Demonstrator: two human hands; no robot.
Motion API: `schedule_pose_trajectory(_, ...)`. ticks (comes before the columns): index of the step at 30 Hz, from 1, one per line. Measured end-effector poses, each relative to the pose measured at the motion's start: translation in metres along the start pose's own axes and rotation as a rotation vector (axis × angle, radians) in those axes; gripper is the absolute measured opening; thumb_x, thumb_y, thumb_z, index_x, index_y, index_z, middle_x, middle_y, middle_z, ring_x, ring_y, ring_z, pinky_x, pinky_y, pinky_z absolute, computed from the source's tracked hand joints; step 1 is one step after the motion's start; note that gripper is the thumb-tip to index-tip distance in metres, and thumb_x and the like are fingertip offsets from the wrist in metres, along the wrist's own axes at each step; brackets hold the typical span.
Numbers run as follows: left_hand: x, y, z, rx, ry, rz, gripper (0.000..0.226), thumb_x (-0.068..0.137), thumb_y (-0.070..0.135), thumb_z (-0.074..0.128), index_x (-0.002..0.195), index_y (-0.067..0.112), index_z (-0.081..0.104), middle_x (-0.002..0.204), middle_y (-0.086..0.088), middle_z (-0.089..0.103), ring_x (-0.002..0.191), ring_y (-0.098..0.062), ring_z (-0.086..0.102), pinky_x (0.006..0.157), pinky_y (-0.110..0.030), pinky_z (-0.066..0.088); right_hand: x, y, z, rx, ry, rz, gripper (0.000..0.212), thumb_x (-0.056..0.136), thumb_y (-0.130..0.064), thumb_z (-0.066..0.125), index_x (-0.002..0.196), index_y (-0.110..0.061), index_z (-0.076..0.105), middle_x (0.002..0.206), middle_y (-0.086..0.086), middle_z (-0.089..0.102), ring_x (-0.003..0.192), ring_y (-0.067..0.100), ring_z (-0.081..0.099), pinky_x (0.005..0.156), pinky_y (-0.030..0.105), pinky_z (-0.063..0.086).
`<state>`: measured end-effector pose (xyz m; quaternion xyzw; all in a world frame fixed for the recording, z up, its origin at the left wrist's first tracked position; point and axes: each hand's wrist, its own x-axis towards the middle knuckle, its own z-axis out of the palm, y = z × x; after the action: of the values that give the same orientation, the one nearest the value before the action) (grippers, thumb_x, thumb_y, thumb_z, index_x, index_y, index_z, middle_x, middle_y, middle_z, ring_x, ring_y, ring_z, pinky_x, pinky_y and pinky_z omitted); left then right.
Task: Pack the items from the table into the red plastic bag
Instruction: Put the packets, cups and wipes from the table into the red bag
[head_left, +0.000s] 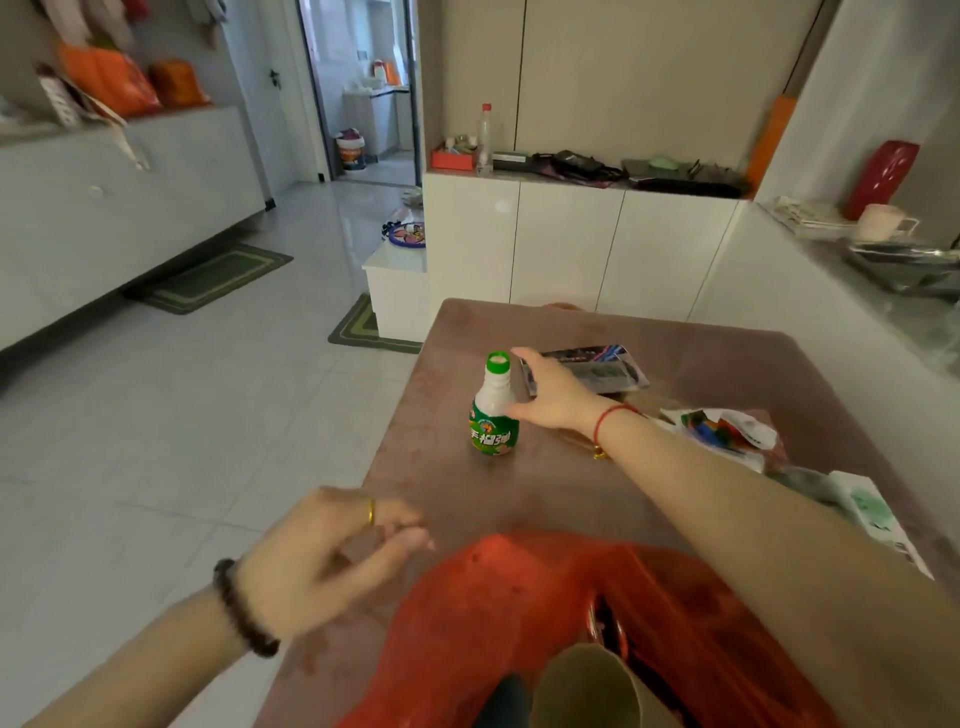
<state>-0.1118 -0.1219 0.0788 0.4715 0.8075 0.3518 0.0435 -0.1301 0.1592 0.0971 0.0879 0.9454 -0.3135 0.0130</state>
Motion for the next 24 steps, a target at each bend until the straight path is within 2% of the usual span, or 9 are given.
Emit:
schedule_pose_trajectory(2,0.034,0.022,0.004,-0.095,0.102,-0.069,0.029,0.079,0.063,0.043,0.086,0.04,0.06,0.072,0.015,0.066,0.069,0.003,0.06,0.069,-0.015,0.047,0.034,0.005,0.01,-0.027,-0.027,-0.01,0.085,0.078,-0.016,0.069,0.145,-0.016,0.017,0.15,0.013,0.026,0.136,0.029,0.031,0.11,0.036,0.028)
schedule_pose_trajectory(5,0.09,0.003,0.021,-0.12,0.063,-0.328,0.048,0.074,0.057,0.045,0.114,0.031,0.052,0.085,0.017,0.057,0.074,-0.002,0.054,0.077,-0.02,0.045,0.07,0.014,0.024,-0.153,-0.056,-0.046,0.077,0.08,-0.01,0.064,0.144,-0.017,0.022,0.149,0.014,0.024,0.132,0.033,0.036,0.107,0.038,0.033)
schedule_pose_trajectory(7,0.103,-0.007,0.035,-0.149,0.053,-0.464,0.048,0.085,0.041,0.051,0.128,0.022,0.042,0.096,0.012,0.053,0.084,-0.009,0.054,0.085,-0.027,0.047,0.082,0.018,0.029,-0.206,0.018,-0.094,0.056,0.083,-0.007,0.059,0.133,-0.014,0.036,0.138,0.016,0.039,0.119,0.034,0.047,0.098,0.036,0.04)
schedule_pose_trajectory(9,0.115,-0.008,0.045,-0.173,0.056,-0.52,0.048,0.09,0.032,0.049,0.134,0.022,0.034,0.113,0.005,0.051,0.1,-0.014,0.053,0.091,-0.03,0.045,0.082,0.019,0.029,-0.26,0.086,-0.169,0.034,0.084,-0.008,0.056,0.116,-0.011,0.045,0.12,0.017,0.051,0.105,0.034,0.054,0.085,0.035,0.043)
schedule_pose_trajectory(13,0.12,-0.008,0.055,-0.257,0.01,-0.616,0.065,0.088,0.028,0.054,0.142,0.022,0.019,0.141,-0.006,0.038,0.125,-0.022,0.042,0.099,-0.03,0.037,0.051,0.026,0.024,-0.276,0.104,-0.269,0.023,0.084,-0.015,0.059,0.102,-0.01,0.046,0.1,0.012,0.05,0.092,0.033,0.055,0.07,0.033,0.038)
schedule_pose_trajectory(17,0.122,0.008,0.052,-0.23,0.039,-0.554,0.091,0.076,0.029,0.07,0.144,0.02,0.011,0.15,-0.007,0.026,0.136,-0.02,0.03,0.111,-0.034,0.029,-0.005,0.009,-0.009,0.029,0.34,-0.35,0.021,0.079,-0.018,0.065,0.094,-0.014,0.051,0.093,0.0,0.051,0.085,0.021,0.055,0.071,0.033,0.046)
schedule_pose_trajectory(19,0.119,0.026,0.051,-0.227,0.099,-0.409,0.097,0.066,0.035,0.077,0.141,0.02,0.018,0.145,-0.004,0.034,0.132,-0.016,0.036,0.111,-0.034,0.031,-0.046,-0.013,-0.031,0.115,0.47,-0.425,0.023,0.075,-0.019,0.068,0.094,-0.015,0.054,0.093,-0.003,0.054,0.084,0.013,0.055,0.07,0.028,0.05)
schedule_pose_trajectory(22,0.106,0.069,0.049,-0.332,0.214,-0.157,0.084,0.049,0.045,0.074,0.121,0.041,0.03,0.125,0.006,0.047,0.117,-0.011,0.05,0.103,-0.033,0.043,-0.111,-0.041,-0.062,0.273,0.683,-0.504,0.026,0.074,-0.019,0.069,0.095,-0.019,0.053,0.09,-0.009,0.056,0.082,0.004,0.057,0.068,0.019,0.051)
schedule_pose_trajectory(24,0.093,0.101,0.045,-0.414,0.203,-0.061,0.078,0.045,0.045,0.074,0.11,0.045,0.031,0.114,0.022,0.046,0.107,0.001,0.054,0.096,-0.021,0.046,-0.151,-0.053,-0.075,0.361,0.751,-0.543,0.028,0.077,-0.016,0.068,0.098,-0.018,0.049,0.093,-0.015,0.052,0.083,-0.002,0.055,0.069,0.013,0.049)
